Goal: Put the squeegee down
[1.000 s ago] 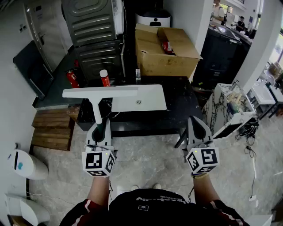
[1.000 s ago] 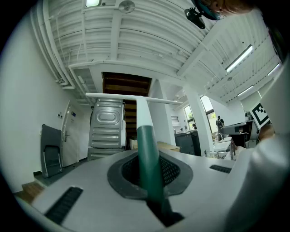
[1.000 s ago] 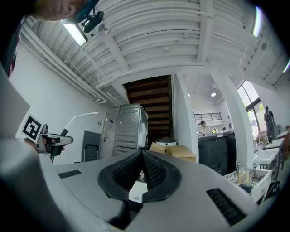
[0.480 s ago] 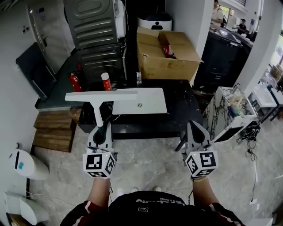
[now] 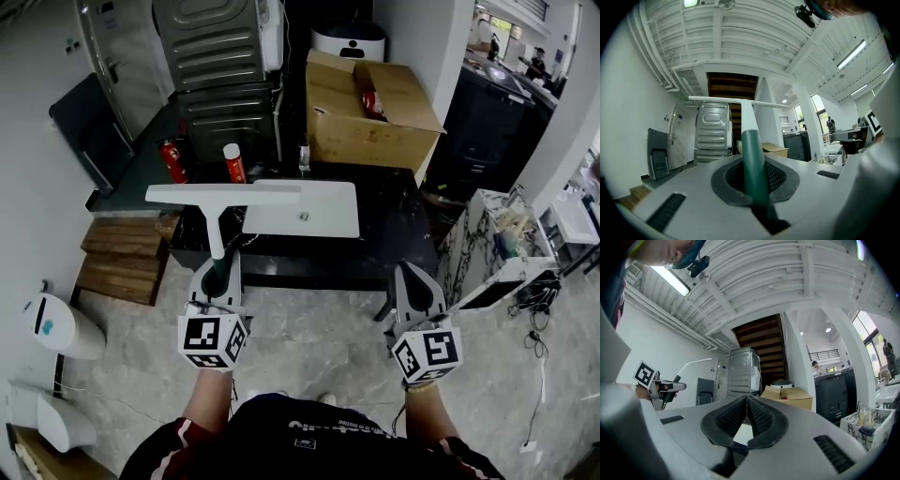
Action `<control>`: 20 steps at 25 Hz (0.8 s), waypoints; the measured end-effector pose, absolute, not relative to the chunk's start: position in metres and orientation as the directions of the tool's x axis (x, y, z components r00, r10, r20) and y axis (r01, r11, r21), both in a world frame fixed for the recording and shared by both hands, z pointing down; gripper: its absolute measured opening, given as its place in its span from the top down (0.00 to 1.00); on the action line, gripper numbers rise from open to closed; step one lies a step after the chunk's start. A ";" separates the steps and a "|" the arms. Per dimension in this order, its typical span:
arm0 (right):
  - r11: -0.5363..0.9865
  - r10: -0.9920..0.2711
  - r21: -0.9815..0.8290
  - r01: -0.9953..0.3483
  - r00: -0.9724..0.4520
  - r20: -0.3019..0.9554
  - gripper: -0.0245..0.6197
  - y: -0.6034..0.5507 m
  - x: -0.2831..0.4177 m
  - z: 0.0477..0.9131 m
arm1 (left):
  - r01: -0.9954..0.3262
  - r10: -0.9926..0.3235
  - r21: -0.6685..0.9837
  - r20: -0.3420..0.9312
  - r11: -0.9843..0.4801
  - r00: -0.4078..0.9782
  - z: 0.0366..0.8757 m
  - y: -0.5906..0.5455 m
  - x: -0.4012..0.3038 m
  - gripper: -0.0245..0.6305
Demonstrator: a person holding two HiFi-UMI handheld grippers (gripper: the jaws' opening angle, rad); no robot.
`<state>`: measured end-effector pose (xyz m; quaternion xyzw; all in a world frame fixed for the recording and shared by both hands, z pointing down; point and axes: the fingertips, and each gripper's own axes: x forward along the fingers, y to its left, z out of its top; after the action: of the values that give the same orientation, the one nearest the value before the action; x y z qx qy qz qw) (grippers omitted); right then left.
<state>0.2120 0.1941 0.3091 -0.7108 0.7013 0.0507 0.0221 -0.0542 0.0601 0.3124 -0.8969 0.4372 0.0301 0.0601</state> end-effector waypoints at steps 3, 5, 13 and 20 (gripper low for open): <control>0.014 -0.995 0.036 -0.999 -0.017 -0.094 0.90 0.191 0.219 0.314 | -0.799 -0.794 -0.085 -0.097 -0.595 0.601 0.318 0.061 -0.048 0.92; 0.024 -0.996 0.024 -0.999 -0.026 -0.089 0.90 0.184 0.222 0.318 | -0.805 -0.801 -0.086 -0.080 -0.587 0.593 0.323 0.057 -0.047 0.92; 0.041 -0.997 0.025 -0.999 -0.042 -0.061 0.90 0.113 0.226 0.345 | -0.813 -0.811 -0.064 -0.067 -0.578 0.582 0.349 -0.017 -0.038 0.92; 0.009 -0.998 0.052 -0.999 -0.012 -0.055 0.90 -0.002 0.235 0.336 | -0.756 -0.751 -0.106 -0.086 -0.646 0.654 0.352 -0.118 -0.012 0.92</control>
<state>0.2345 -0.0025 0.3356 -0.7029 0.7102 0.0381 0.0012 -0.0123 -0.1183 0.3522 -0.9071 0.4154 0.0171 0.0663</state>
